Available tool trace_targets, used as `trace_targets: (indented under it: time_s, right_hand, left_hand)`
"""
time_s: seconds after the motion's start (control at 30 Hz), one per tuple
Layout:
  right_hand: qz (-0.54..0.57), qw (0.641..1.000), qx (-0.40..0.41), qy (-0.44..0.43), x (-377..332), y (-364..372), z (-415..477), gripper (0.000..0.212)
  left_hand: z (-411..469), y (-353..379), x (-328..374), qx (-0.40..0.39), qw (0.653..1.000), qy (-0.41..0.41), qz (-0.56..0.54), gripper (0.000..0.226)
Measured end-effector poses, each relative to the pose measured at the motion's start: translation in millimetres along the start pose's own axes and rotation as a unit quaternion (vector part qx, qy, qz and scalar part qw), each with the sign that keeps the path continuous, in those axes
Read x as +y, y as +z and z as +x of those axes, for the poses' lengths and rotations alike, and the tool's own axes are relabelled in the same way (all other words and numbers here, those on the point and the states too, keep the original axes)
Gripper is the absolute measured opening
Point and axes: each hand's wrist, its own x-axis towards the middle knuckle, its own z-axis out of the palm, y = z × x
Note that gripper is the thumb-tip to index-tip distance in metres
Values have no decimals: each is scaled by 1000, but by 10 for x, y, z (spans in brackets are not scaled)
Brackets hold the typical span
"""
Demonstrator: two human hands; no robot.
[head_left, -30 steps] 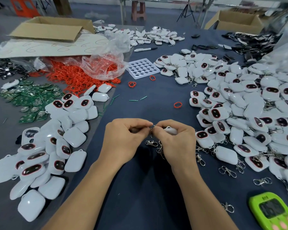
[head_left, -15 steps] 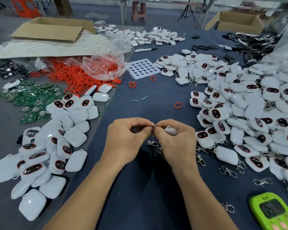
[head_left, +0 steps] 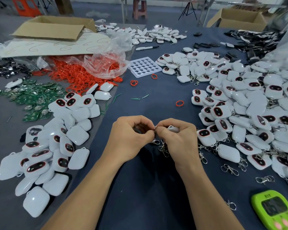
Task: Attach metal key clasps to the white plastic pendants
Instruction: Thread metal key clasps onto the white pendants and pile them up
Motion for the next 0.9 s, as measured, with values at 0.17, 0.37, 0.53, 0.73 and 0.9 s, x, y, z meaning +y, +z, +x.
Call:
trace_targets:
  time_s: [0.17, 0.37, 0.53, 0.73, 0.9]
  right_hand:
    - [-3, 1000, -26, 7, 20, -28, 21, 10]
    - [-22, 998, -55, 12, 37, -57, 42, 9]
    - [-27, 996, -81, 16, 35, -93, 43, 10]
    - [-49, 992, -117, 10, 18, -113, 32, 6]
    - [-76, 994, -78, 9, 44, -94, 22, 20]
  left_hand:
    - [7, -13, -8, -18, 1000, -11, -5, 16]
    - [5, -63, 4, -55, 998, -27, -10, 17]
    - [13, -69, -7, -75, 997, -31, -10, 14]
    - [14, -35, -29, -55, 998, -19, -10, 15]
    - [72, -66, -37, 164, 985, -39, 19, 11]
